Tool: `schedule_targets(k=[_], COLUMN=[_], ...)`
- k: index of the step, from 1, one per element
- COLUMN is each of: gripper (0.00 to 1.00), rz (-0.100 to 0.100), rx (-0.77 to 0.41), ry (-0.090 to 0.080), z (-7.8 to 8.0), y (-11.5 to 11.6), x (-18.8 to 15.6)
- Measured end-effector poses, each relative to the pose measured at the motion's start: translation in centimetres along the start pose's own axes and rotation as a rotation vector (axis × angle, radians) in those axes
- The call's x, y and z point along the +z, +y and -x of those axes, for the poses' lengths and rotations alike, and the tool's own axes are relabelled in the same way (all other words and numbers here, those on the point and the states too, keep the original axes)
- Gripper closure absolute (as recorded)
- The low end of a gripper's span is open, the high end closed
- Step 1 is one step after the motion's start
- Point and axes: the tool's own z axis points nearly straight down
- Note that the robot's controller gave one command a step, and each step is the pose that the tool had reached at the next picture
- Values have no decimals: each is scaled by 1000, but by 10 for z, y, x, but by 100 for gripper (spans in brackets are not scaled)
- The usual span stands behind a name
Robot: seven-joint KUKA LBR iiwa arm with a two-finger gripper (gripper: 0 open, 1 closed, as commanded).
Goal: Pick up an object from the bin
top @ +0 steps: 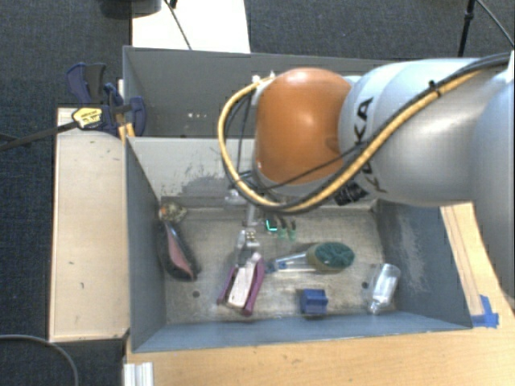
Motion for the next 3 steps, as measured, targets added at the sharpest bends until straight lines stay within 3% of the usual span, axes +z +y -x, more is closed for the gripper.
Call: schedule_targets(k=[1, 2, 3], gripper=[0, 0, 100], rz=[1, 15, 13], rx=[89, 113, 128], ry=[-4, -20, -54], z=[-21, -25, -17], y=[-49, -58, -64], x=[99, 110, 107])
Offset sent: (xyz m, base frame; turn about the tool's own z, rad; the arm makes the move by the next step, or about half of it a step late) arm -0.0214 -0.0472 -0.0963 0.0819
